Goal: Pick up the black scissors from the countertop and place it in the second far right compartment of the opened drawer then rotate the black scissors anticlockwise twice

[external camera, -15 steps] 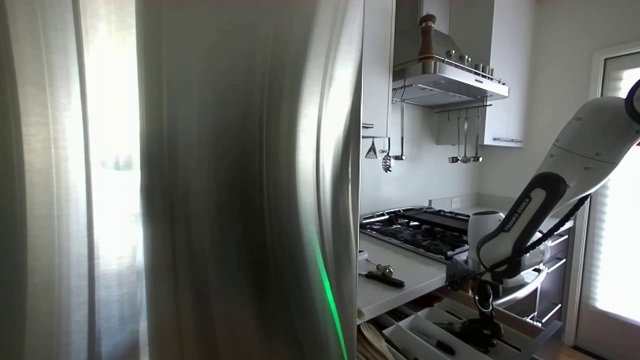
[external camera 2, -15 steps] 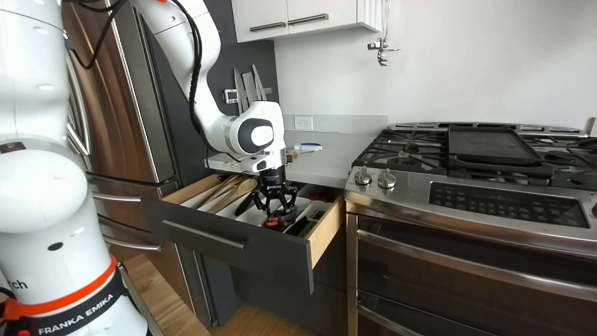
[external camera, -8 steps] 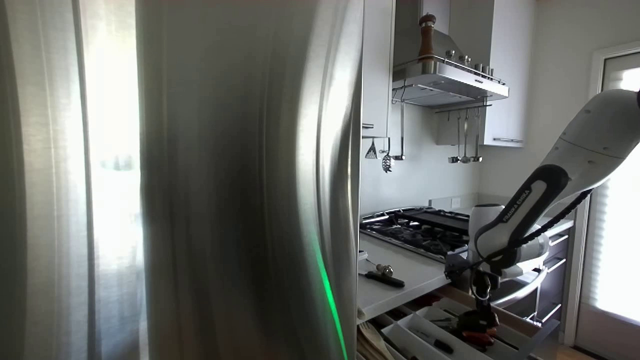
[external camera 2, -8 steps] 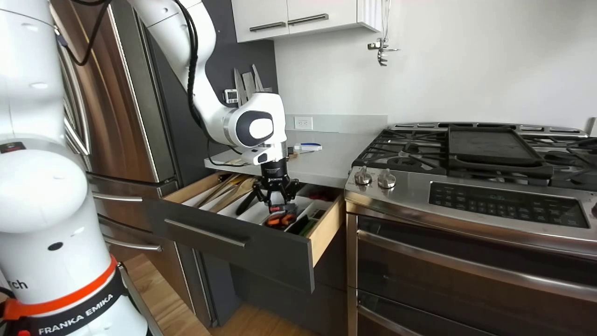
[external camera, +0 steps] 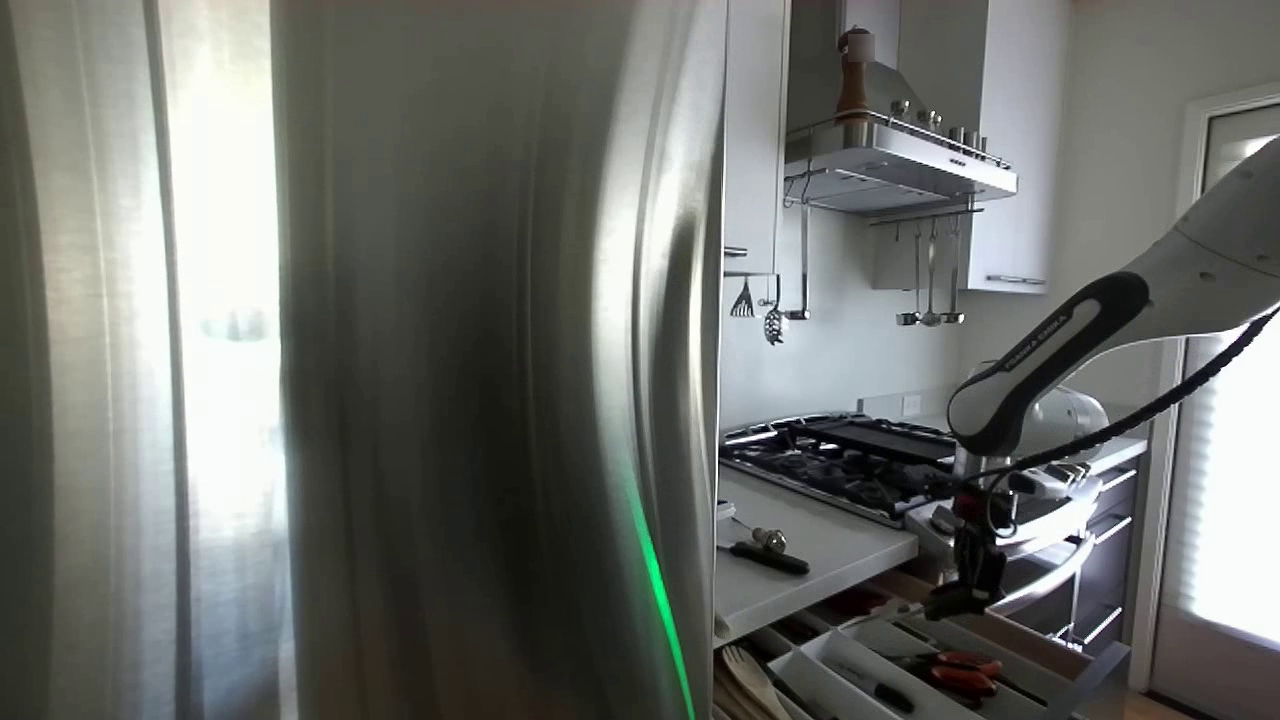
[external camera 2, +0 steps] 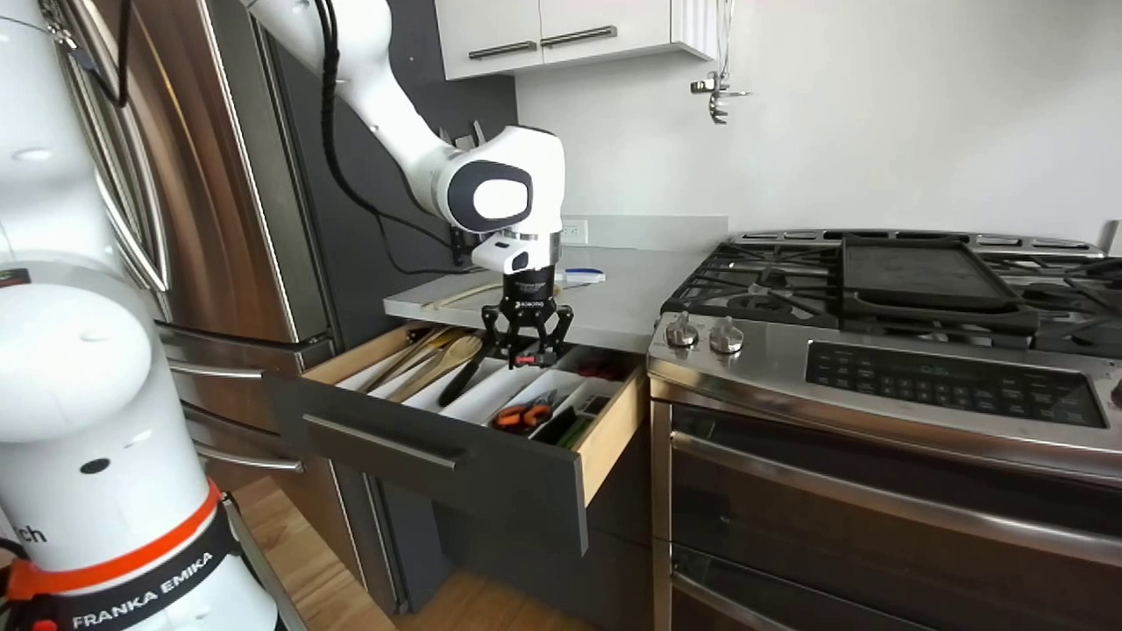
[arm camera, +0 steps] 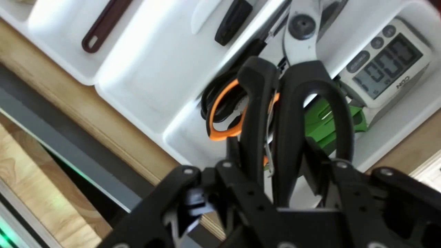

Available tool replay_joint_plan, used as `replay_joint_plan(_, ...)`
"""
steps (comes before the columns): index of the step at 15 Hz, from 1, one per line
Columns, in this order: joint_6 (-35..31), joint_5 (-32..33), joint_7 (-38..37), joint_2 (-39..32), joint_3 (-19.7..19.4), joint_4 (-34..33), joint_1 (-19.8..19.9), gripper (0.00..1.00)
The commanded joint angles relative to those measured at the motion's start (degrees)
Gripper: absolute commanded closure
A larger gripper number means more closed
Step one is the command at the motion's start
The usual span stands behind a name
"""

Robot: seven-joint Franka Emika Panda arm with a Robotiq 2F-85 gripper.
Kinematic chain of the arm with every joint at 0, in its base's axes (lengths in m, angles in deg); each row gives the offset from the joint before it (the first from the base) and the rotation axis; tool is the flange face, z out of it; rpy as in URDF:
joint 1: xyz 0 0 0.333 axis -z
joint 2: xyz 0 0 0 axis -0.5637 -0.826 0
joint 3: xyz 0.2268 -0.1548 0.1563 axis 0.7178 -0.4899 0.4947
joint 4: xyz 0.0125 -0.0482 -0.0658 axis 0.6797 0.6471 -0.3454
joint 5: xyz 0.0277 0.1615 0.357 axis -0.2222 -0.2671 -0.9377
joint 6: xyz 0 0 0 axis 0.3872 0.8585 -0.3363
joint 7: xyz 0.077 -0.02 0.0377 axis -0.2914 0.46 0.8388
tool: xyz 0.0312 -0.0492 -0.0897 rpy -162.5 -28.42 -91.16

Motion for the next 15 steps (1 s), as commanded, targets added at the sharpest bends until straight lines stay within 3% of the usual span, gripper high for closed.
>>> replay_joint_plan(1,8.0,-4.0,14.7,2.7,-1.0,-1.2,1.1,0.78)
replay_joint_plan(10,20.8,-1.9,40.4,-1.2,-1.0,-5.9,1.3,0.78)
replay_joint_plan(11,17.9,-2.3,35.6,0.4,-0.9,-3.7,1.3,0.53)
replay_joint_plan(15,19.1,-2.3,39.3,-0.8,-0.9,-5.1,1.2,0.53)
